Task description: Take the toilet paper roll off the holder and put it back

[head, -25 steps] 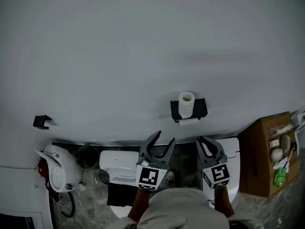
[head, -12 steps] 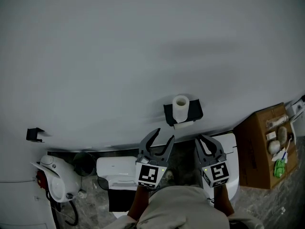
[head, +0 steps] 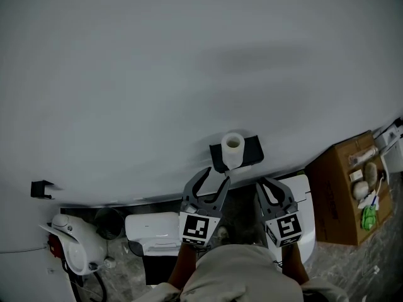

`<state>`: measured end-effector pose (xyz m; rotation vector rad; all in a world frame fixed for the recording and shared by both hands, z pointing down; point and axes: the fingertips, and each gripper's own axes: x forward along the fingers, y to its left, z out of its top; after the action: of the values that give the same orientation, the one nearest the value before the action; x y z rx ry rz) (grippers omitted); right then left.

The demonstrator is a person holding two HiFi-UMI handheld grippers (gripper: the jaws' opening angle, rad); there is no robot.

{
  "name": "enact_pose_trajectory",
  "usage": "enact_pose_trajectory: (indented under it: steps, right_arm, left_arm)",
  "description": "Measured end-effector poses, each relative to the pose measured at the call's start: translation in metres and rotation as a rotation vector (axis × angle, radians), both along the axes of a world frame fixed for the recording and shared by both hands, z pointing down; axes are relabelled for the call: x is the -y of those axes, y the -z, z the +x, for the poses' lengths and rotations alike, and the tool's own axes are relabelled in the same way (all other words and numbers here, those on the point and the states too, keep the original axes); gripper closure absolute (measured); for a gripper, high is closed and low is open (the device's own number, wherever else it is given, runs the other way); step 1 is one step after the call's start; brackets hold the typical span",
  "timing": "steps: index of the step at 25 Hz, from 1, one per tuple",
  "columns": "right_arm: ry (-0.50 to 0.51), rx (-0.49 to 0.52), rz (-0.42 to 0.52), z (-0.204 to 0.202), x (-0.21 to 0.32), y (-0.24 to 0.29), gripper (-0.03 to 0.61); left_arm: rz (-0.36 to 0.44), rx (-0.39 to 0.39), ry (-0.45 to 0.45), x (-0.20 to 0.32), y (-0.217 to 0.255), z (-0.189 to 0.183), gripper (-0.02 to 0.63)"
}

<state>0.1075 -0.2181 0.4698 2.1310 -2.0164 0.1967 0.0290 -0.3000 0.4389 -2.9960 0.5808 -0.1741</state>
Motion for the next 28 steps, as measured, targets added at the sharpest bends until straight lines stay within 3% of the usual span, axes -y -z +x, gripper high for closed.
enact_pose_trajectory:
  steps: [14,28]
  right_arm:
    - [-0.024,0.009,-0.013,0.01,0.015,-0.008,0.538]
    - [-0.073,0.011,-0.02,0.02,0.024,-0.012,0.538]
  left_arm:
    - [-0.035,0.021,-0.05,0.018,-0.011,0.025,0.391]
    - [-0.091,0.055,-0.15,0.029,-0.022,0.052,0.325]
